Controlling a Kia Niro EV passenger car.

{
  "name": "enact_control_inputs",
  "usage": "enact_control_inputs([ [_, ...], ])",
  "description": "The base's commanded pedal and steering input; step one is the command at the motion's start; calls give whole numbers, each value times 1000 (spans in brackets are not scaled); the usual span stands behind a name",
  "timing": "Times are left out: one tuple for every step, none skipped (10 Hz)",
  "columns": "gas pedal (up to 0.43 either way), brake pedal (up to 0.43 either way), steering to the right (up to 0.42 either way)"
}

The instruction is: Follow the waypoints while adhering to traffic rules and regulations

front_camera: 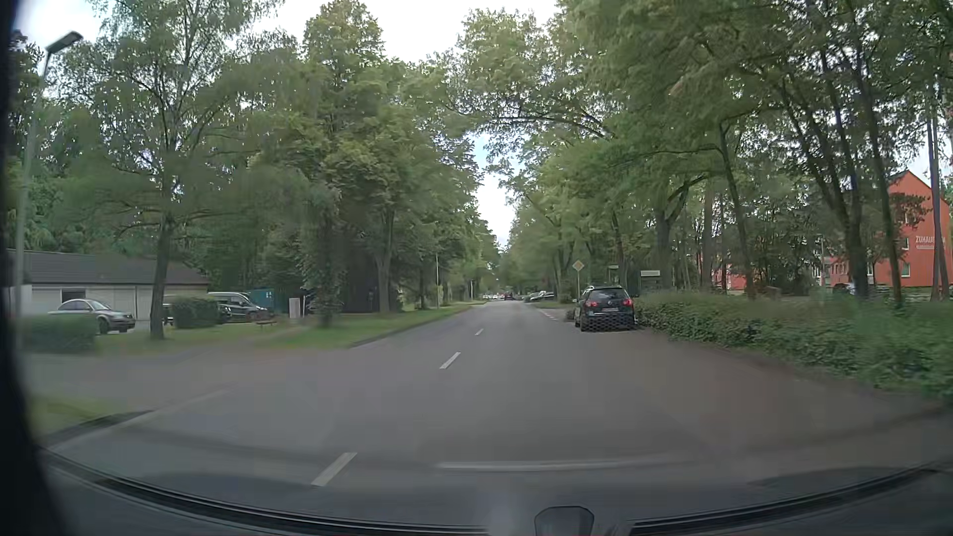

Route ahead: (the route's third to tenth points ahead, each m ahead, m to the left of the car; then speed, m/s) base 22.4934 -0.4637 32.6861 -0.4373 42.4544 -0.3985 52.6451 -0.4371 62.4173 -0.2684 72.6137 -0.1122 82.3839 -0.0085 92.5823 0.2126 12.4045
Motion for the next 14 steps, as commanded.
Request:
enact_control_inputs([
  [169, 6, 1],
  [169, 6, 1],
  [169, 6, 1],
  [169, 6, 1],
  [169, 6, 1],
  [169, 6, 1],
  [169, 6, 1],
  [169, 6, 1],
  [169, 6, 1],
  [169, 6, 1],
  [169, 6, 1],
  [169, 6, 1],
  [169, 6, 1],
  [169, 6, 1],
])
